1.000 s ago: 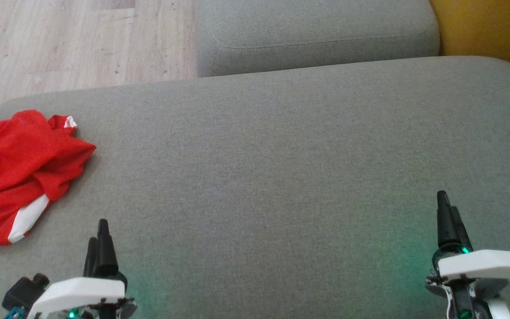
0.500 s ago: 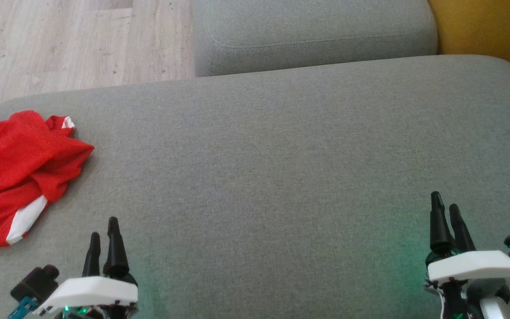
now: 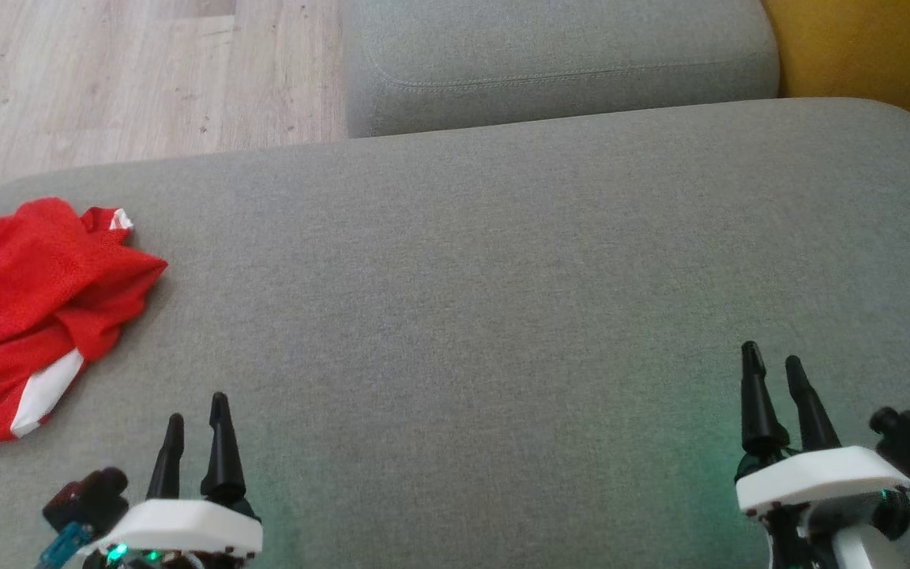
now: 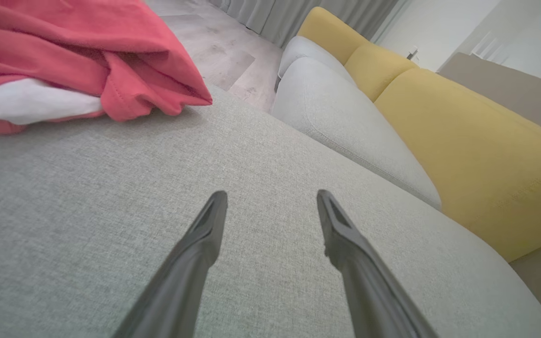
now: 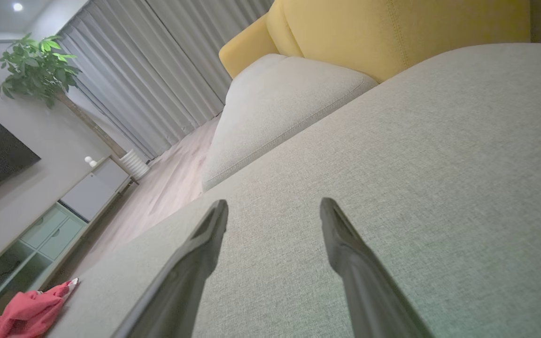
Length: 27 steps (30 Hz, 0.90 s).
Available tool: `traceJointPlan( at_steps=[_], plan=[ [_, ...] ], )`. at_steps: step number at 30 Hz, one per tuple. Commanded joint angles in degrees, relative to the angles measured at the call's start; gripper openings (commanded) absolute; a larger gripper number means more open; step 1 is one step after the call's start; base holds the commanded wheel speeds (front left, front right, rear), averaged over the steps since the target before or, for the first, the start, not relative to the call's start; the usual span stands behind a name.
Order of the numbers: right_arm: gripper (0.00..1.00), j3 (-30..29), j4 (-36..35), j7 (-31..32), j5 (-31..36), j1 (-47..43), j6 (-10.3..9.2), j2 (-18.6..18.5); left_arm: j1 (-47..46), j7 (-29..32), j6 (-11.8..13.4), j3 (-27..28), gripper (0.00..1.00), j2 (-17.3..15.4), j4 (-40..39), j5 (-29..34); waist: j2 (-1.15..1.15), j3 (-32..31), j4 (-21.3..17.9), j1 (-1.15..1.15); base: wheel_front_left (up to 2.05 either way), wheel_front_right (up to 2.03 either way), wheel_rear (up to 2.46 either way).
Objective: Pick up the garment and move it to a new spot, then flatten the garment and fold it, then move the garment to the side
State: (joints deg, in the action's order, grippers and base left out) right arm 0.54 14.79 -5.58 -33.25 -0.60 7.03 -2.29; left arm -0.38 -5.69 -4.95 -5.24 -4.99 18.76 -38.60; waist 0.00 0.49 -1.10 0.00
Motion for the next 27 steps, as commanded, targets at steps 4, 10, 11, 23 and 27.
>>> traceJointPlan(
  at_steps=[4, 10, 11, 23, 27],
  plan=[
    [1.0, 1.6, -2.2, -1.4, 3.8, 2.1, 0.29, -0.4, -1.9, -1.2, 0.5, 0.6, 1.0, -1.5, -1.3, 3.4, 0.0, 0.0, 0.0, 0.0, 0.0, 0.0, 0.0],
    [1.0, 2.6, -2.3, -2.4, 8.4, 2.0, 0.31, -0.4, -1.9, -2.2, 1.1, 0.4, 1.0, -2.2, -1.2, 7.5, 0.0, 0.0, 0.0, 0.0, 0.0, 0.0, 0.0],
    [1.0, 2.8, -2.3, -2.6, 9.2, 2.0, 0.31, -0.4, -1.9, -2.4, 1.2, 0.4, 1.0, -2.3, -1.1, 8.1, 0.0, 0.0, 0.0, 0.0, 0.0, 0.0, 0.0],
    [1.0, 4.8, -2.0, -4.6, 17.6, 1.8, 0.36, -0.5, -1.4, -4.4, 2.3, -0.2, 1.0, -3.2, 0.7, 16.0, 0.0, -0.1, 0.1, 0.0, 0.0, 0.0, 0.0],
    [1.0, 5.2, -1.8, -5.3, 19.4, 1.6, 0.37, -0.5, -1.5, -5.1, 2.6, -0.1, 1.0, -3.5, 1.6, 18.4, 0.0, -0.1, 0.1, 0.0, 0.0, 0.0, 0.0]
  ],
)
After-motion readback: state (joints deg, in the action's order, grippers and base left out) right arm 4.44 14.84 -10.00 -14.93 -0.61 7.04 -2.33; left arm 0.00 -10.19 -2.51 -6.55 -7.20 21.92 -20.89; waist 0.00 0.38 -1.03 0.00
